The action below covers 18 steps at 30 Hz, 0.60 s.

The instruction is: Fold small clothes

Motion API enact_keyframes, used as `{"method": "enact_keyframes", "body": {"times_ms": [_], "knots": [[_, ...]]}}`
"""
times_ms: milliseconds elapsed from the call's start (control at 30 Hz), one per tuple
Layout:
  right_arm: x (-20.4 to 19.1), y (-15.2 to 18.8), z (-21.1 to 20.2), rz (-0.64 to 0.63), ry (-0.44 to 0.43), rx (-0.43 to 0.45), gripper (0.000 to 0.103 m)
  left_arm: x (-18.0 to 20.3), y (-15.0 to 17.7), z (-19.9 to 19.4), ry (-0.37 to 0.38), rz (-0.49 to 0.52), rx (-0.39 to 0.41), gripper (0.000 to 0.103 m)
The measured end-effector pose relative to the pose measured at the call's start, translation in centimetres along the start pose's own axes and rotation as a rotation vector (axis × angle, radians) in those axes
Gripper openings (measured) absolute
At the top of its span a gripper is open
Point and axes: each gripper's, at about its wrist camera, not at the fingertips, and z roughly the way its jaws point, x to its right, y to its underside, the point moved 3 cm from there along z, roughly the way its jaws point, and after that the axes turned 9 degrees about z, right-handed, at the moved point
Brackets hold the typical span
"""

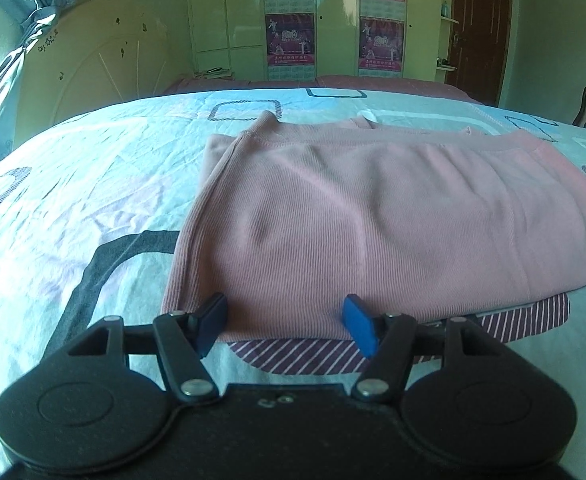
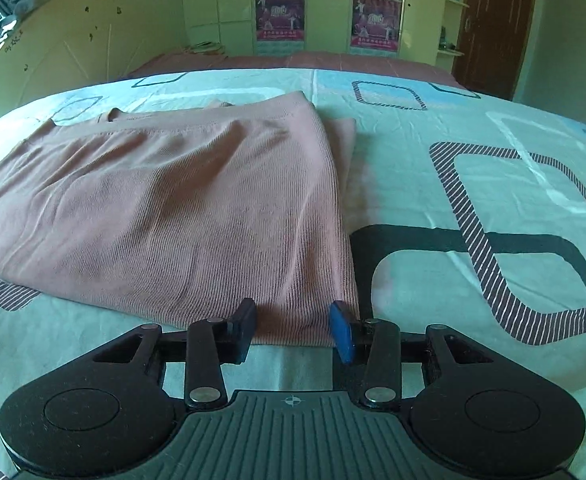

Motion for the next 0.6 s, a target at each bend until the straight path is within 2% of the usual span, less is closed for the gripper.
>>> {"method": "enact_keyframes", "body": {"times_ms": [233, 300, 367, 467, 533, 600], "knots": [[0.1, 0.2, 0.0, -0.001, -0.007, 0.01, 0.041, -1.1, 0.1, -0.5, 0.019, -0.056, -0.001, 0.065], [0.3, 0.1, -0.1, 0.002, -0.014, 0.006, 0.041, -2.1, 0.3, -2.2, -0.028, -0.111, 0.035, 0.06], [0.3, -0.2, -0.9, 0.007, -0.017, -0.008, 0.042, -3.3, 1.0, -4.1, -0.057, -0.184, 0.06, 0.06], [0.1, 0.0, -2.8, 0.041, -0.063, 0.012, 0.042, -4.7, 2.7, -5.9, 0.012, -0.315, 0.054, 0.059], [-0.5, 0.2, -3.5, 0.055, -0.106, 0.021, 0.045, -5.1, 3.7, -6.0, 0.095, -0.413, 0.035, 0.057], [-1.8, 0.2, -3.8, 0.085, -0.189, -0.002, 0.045, -5.4, 4.3, -5.5, 0.164, -0.532, 0.028, 0.053]]}}
